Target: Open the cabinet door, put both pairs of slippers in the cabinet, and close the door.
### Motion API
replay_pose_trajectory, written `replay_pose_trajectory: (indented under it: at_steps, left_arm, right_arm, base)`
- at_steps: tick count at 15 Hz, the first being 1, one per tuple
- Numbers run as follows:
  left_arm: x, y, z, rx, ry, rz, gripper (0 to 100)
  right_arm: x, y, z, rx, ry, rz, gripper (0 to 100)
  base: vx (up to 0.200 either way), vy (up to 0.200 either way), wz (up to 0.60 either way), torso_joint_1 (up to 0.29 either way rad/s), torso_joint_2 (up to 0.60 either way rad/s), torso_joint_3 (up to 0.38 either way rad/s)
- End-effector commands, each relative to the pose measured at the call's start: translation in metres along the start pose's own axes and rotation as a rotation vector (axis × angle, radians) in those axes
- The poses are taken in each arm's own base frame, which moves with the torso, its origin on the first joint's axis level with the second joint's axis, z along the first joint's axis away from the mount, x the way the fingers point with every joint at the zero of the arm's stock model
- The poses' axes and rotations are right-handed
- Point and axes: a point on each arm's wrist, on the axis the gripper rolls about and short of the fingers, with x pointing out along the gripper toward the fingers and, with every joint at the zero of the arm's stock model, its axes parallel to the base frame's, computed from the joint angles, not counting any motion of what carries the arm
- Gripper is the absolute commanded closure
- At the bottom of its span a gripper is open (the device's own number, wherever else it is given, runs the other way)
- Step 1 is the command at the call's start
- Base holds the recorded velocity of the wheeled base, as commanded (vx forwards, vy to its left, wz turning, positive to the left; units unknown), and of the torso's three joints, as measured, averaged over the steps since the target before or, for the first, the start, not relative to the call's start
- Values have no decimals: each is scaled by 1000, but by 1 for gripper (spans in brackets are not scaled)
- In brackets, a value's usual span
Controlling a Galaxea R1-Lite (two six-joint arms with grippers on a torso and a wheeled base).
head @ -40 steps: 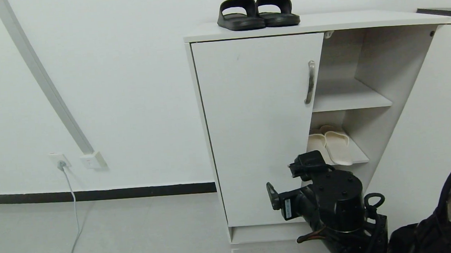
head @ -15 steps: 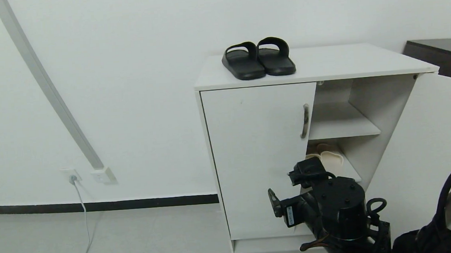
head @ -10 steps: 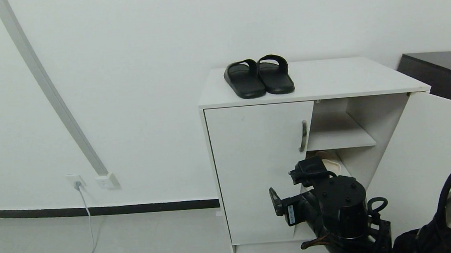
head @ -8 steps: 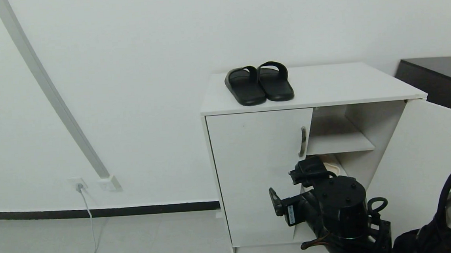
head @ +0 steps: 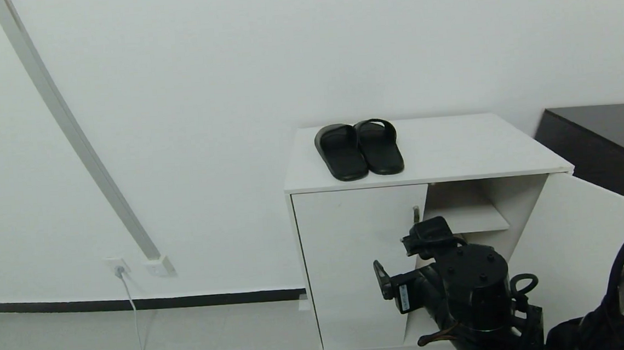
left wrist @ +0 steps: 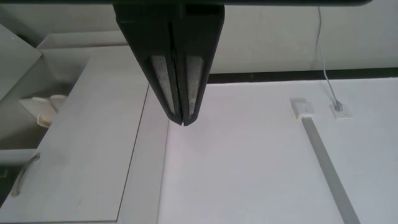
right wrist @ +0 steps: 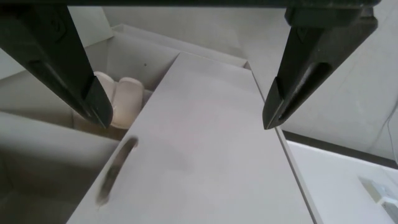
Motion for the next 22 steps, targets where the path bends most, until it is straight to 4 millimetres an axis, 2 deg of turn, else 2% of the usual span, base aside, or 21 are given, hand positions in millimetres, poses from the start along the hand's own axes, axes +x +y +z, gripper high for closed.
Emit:
replay_pose_trajectory:
  at_steps: [1,7,15,16,18,22]
  left_arm:
    - [0,0,0,0,0,0,100]
    - [0,0,0,1,0,0,100]
    - [0,0,0,1,0,9,100]
    - [0,0,0,1,0,9,100]
    - [0,0,0,4,0,8,100]
    - [0,0,0,1,0,8,100]
  right_arm:
    - [0,0,0,1,-1,0,0]
    - [-3,-3,7,13,-17,-2,0]
    - [1,-1,-6,-9,20,27,0]
    - [4,0,-3,-1,6,47,0]
    - [21,3,17,17,-38,71,0]
    - [45,10,53,51,9,41,0]
  base:
    - [0,0,0,242,-564,-330]
    - [0,0,0,254,-582,-325]
    - [0,0,0,148,-324,-177]
    - [0,0,0,0,0,0]
    - [0,0,0,0,0,0]
    - [0,0,0,0,0,0]
